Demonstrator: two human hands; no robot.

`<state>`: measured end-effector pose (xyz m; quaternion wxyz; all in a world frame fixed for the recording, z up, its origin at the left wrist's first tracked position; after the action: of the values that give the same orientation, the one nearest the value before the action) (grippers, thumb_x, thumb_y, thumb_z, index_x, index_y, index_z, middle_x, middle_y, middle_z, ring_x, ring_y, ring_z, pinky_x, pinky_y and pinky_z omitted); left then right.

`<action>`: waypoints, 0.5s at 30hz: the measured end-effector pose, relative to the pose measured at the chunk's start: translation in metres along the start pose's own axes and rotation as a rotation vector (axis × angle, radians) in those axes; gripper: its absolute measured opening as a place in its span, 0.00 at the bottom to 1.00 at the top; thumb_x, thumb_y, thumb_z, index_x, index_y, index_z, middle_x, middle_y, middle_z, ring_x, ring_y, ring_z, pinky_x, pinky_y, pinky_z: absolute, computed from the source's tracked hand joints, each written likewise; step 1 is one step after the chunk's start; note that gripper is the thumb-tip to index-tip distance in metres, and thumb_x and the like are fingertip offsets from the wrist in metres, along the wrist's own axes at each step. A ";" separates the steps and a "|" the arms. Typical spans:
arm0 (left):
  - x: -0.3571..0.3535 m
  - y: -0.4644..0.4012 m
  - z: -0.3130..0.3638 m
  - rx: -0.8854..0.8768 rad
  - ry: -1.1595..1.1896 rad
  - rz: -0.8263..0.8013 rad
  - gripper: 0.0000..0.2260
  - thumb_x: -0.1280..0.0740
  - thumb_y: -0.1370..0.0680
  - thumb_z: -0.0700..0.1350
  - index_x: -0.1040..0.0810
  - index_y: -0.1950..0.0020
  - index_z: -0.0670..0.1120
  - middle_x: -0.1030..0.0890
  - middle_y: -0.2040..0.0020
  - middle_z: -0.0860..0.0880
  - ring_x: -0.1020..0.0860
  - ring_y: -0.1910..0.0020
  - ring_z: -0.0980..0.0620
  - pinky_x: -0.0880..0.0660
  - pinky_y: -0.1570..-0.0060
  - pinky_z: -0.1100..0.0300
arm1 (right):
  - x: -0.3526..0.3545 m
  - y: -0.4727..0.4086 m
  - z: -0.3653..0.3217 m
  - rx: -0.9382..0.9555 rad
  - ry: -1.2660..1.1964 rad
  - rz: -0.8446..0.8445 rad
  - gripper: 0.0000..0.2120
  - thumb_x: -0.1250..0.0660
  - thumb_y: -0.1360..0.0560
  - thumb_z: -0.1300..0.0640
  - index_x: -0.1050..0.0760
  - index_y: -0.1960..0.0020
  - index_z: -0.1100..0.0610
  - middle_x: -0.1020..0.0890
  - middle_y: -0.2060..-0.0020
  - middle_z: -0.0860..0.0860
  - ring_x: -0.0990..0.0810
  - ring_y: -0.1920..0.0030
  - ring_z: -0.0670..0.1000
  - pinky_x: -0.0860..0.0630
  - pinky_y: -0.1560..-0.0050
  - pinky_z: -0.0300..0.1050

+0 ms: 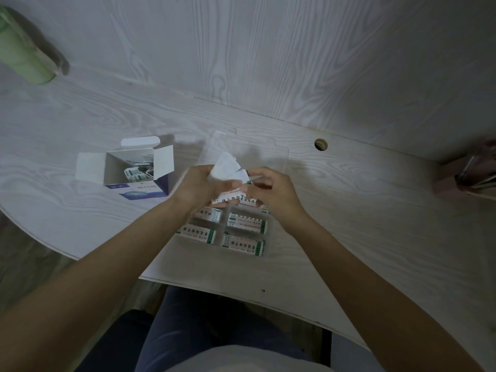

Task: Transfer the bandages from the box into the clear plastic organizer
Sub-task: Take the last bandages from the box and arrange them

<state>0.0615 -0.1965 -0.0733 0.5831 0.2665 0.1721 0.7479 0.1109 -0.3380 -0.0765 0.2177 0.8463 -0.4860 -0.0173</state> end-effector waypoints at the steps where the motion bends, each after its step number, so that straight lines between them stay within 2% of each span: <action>1: -0.001 0.000 0.000 0.005 0.008 -0.004 0.11 0.29 0.27 0.43 0.22 0.45 0.47 0.19 0.59 0.50 0.20 0.72 0.61 0.27 0.75 0.69 | 0.003 -0.002 0.002 -0.003 0.021 0.028 0.12 0.29 0.27 0.63 0.22 0.44 0.57 0.17 0.58 0.53 0.20 0.65 0.44 0.26 0.68 0.34; 5: 0.009 -0.003 -0.003 0.041 0.069 0.058 0.17 0.32 0.24 0.43 0.26 0.36 0.40 0.19 0.58 0.46 0.18 0.67 0.51 0.19 0.66 0.59 | 0.025 -0.005 0.018 -0.033 0.023 0.173 0.04 0.31 0.26 0.64 0.19 0.53 0.57 0.17 0.62 0.51 0.20 0.68 0.44 0.25 0.65 0.34; 10: 0.017 -0.004 -0.002 0.016 0.122 0.079 0.18 0.33 0.23 0.42 0.29 0.33 0.40 0.16 0.56 0.47 0.18 0.69 0.52 0.22 0.72 0.64 | 0.047 0.001 0.040 -0.043 0.243 0.366 0.03 0.31 0.26 0.63 0.18 0.56 0.59 0.16 0.60 0.51 0.20 0.61 0.45 0.25 0.59 0.33; 13: 0.018 -0.004 -0.002 0.012 0.123 0.074 0.17 0.33 0.23 0.41 0.28 0.34 0.40 0.16 0.56 0.47 0.19 0.70 0.52 0.22 0.72 0.63 | 0.041 0.003 0.041 0.007 0.361 0.364 0.04 0.32 0.26 0.63 0.18 0.57 0.59 0.17 0.62 0.50 0.21 0.61 0.44 0.27 0.60 0.31; 15: 0.017 -0.004 -0.002 0.008 0.120 0.074 0.17 0.33 0.23 0.41 0.28 0.35 0.40 0.16 0.57 0.47 0.19 0.70 0.52 0.22 0.72 0.63 | 0.033 0.003 0.038 0.022 0.485 0.349 0.05 0.32 0.26 0.61 0.19 0.59 0.56 0.17 0.62 0.48 0.21 0.62 0.44 0.25 0.62 0.38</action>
<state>0.0600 -0.1791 -0.0739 0.5425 0.2298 0.1999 0.7829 0.1164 -0.3798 -0.1041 0.3179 0.7318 -0.5580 0.2281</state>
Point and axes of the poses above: each hand's wrist, its own y-axis away from the middle knuckle, its own x-axis out of the back of the hand, z = x × y, the point moved 8 cm from there along -y, towards the middle knuckle
